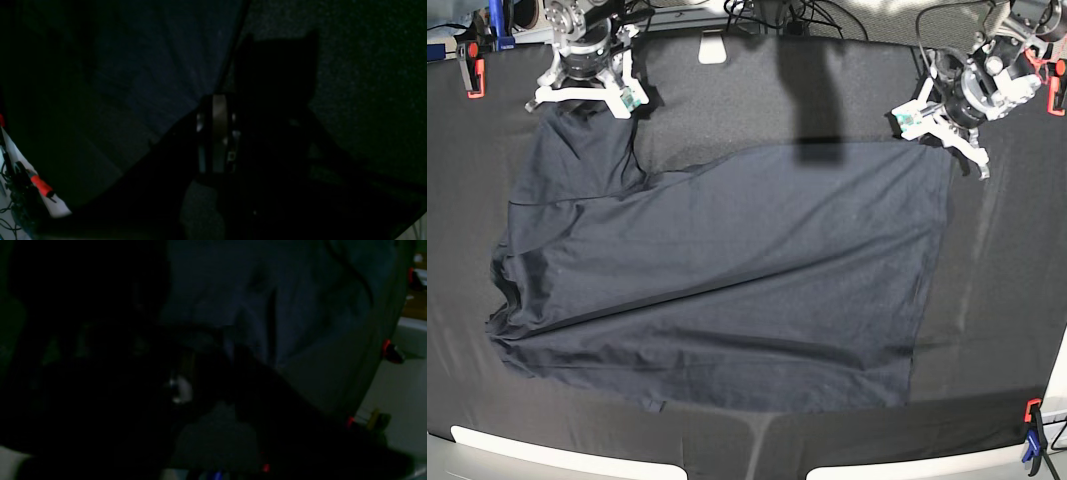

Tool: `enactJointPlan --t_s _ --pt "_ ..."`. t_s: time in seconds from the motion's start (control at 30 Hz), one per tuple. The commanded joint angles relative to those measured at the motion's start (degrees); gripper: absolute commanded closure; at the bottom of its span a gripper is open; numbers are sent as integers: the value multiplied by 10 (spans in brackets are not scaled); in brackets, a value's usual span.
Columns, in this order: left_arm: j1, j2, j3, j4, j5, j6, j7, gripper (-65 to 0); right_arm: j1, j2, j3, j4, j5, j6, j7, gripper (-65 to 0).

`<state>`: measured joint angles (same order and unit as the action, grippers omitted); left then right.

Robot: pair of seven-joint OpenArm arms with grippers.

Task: Layout the t-shirt on the table in an organized manner, then fold the t-shirt properly
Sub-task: 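Grasp the collar edge with both grippers and pull it taut, then lift the collar edge with both grippers and fold it toward the hem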

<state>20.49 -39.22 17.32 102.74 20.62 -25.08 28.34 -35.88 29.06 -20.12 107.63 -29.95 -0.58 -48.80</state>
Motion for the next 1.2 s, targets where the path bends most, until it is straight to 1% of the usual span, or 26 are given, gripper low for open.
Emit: enactJointPlan --t_s 0.0,0.03,0.1,0.17,0.23,0.33,0.4,0.43,0.47,0.57,0.67,0.77,0.8,0.9,1.0,1.03,1.1,1.17 --pt "0 -8 -2 5 3 2 4 0 -4 5 3 0 -2 5 -21 -14" --pt "0 -8 -2 5 3 2 4 0 -3 5 3 0 -12 5 -21 0" --pt "0 -8 -2 5 3 2 4 0 -4 5 3 2 -31 5 -21 0" --pt "0 -8 -2 5 3 2 5 0 -5 5 3 10 -31 5 -30 0" --pt "0 -8 -2 5 3 2 19 0 -15 5 3 26 -32 6 -37 0" --pt "0 -6 -2 5 2 3 94 0 -53 17 3 61 -43 5 -37 0" --pt "0 -7 -2 5 -14 3 145 0 -85 32 3 89 -59 5 -41 0" --pt "0 -7 -2 5 -25 3 162 0 -101 42 3 103 -69 1 -47 0" --pt "1 -7 -2 5 -38 3 170 0 -115 52 3 115 -79 -7 -54 0" --pt "8 -7 -2 7 -64 3 170 0 -155 85 3 147 -98 -42 -83 0" --pt "26 -7 -2 28 -68 2 175 0 -196 118 3 171 -106 -71 -98 0" --pt "53 -9 -2 71 -67 3 190 0 -240 141 3 192 -106 -89 -98 0" --pt "63 -8 -4 88 -66 3 199 0 -254 146 3 198 -108 -89 -100 0" --pt "87 -8 -4 135 -66 4 221 0 -297 149 3 211 -147 -91 -117 0" --pt "103 -8 -4 169 -66 38 249 0 -342 149 3 216 -192 -103 -125 0" --pt "107 -9 -4 176 -65 44 263 0 -358 149 3 216 -204 -108 -130 0" --pt "109 -8 -4 190 -66 48 293 0 -385 149 3 216 -227 -119 -139 0" --pt "110 -8 -4 200 -65 48 320 0 -391 149 3 216 -253 -122 -151 0"
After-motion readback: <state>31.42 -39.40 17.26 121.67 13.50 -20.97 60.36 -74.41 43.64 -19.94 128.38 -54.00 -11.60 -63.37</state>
